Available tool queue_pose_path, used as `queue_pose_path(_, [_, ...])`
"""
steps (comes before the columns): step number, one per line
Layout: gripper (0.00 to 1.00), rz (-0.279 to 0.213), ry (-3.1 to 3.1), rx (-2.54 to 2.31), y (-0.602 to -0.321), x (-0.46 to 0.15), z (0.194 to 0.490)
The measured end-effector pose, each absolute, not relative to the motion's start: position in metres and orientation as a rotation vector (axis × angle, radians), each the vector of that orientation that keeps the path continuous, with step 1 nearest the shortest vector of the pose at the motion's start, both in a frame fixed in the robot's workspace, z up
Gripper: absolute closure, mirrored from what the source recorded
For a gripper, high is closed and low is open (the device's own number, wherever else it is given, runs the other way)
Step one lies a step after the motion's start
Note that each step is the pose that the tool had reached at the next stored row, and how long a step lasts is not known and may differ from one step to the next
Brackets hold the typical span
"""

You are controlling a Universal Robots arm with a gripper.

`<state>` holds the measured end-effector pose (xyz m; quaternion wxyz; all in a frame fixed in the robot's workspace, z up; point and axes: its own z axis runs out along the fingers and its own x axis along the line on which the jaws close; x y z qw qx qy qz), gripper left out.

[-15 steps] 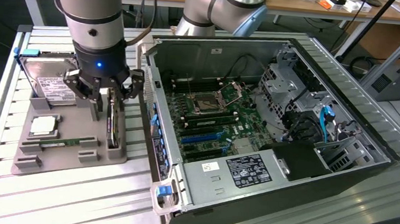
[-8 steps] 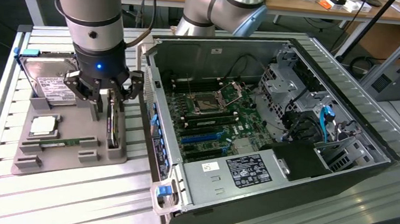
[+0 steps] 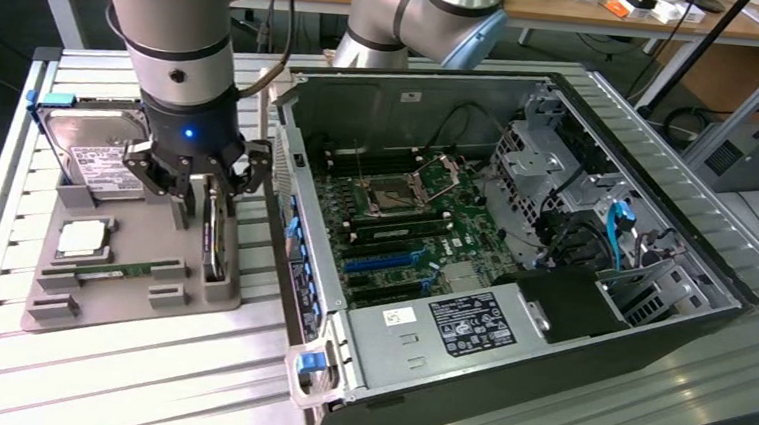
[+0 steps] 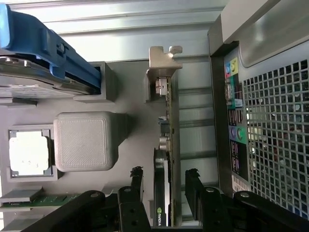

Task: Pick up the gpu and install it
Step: 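Pick up the gpu and move the gpu toward the slot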

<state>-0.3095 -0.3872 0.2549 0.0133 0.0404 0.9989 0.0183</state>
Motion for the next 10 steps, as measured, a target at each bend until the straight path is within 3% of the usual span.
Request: queue_pose_path(10, [0.52, 0.057, 3.112, 0.126, -0.3872, -0.3095, 0.2476])
